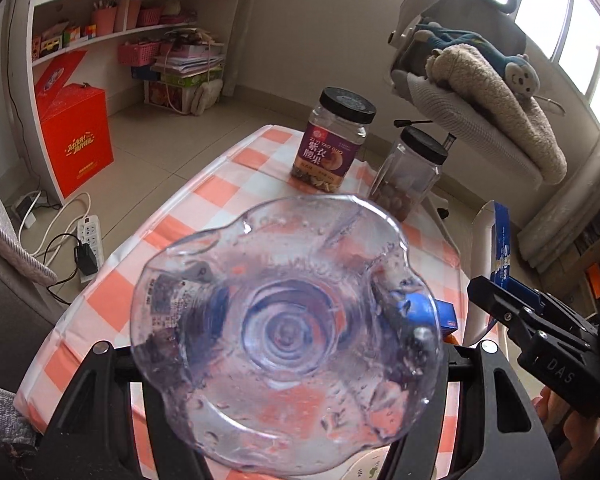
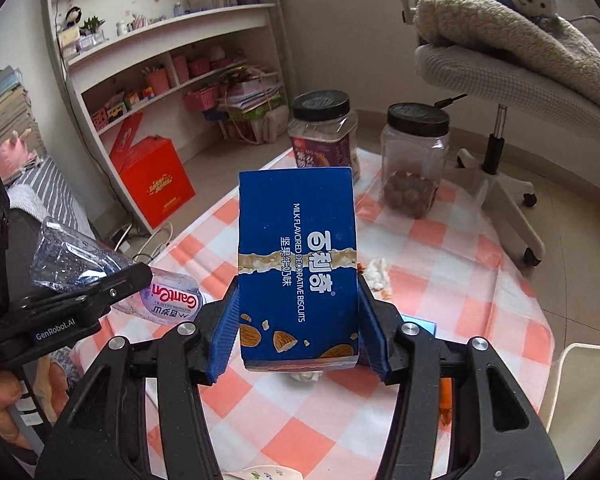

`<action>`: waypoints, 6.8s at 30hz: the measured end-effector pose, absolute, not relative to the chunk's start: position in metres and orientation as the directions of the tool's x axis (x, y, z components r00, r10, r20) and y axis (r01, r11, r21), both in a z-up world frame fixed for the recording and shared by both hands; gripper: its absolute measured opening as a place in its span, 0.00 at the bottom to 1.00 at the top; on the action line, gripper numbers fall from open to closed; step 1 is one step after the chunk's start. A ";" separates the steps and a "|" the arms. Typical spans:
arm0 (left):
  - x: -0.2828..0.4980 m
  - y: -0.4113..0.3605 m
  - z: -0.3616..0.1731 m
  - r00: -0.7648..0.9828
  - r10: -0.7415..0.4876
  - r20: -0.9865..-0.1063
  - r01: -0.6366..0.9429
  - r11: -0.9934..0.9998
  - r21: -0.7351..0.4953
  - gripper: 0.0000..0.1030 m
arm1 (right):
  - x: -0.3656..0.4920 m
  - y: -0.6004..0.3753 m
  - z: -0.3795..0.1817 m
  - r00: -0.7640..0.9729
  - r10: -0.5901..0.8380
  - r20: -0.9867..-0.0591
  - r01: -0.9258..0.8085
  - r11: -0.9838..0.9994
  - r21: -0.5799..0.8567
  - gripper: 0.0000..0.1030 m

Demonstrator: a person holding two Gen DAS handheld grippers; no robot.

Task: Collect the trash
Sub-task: 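Carry the biscuit packet and bottle over the white bin and open both grippers, then move both grippers back over the table toward the remaining trash, then grasp the white wrapped bundle with the left gripper while the right gripper grasps the blue tissue box, then carry the blue tissue box over the bin and open the right gripper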

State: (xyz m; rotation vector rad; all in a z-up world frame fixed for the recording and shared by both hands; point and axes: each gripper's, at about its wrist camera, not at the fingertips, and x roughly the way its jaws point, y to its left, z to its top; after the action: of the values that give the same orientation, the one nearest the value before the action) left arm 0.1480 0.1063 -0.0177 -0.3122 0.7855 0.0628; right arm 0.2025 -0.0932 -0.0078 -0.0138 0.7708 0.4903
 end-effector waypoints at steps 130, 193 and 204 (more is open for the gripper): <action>0.238 -0.037 -0.084 0.418 0.060 -0.906 0.106 0.988 0.115 0.89 | 0.193 -0.311 -0.007 0.686 -0.230 -0.691 0.237 0.968 -0.088 0.93; 0.223 0.053 -0.058 0.531 -0.135 -0.836 0.056 0.991 -0.124 0.41 | 0.244 -0.104 -0.051 0.584 0.244 -0.774 -0.350 0.936 0.032 0.37; 0.211 0.030 -0.029 0.658 -0.068 -0.750 0.030 0.997 -0.065 0.41 | 0.231 -0.133 -0.036 0.646 0.224 -0.729 -0.266 0.962 0.059 0.37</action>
State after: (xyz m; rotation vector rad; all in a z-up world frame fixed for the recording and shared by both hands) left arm 0.2106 0.0296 -0.0289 -0.0481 0.8509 -0.0557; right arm 0.2305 -0.1327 -0.0365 -0.0554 0.8220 0.2788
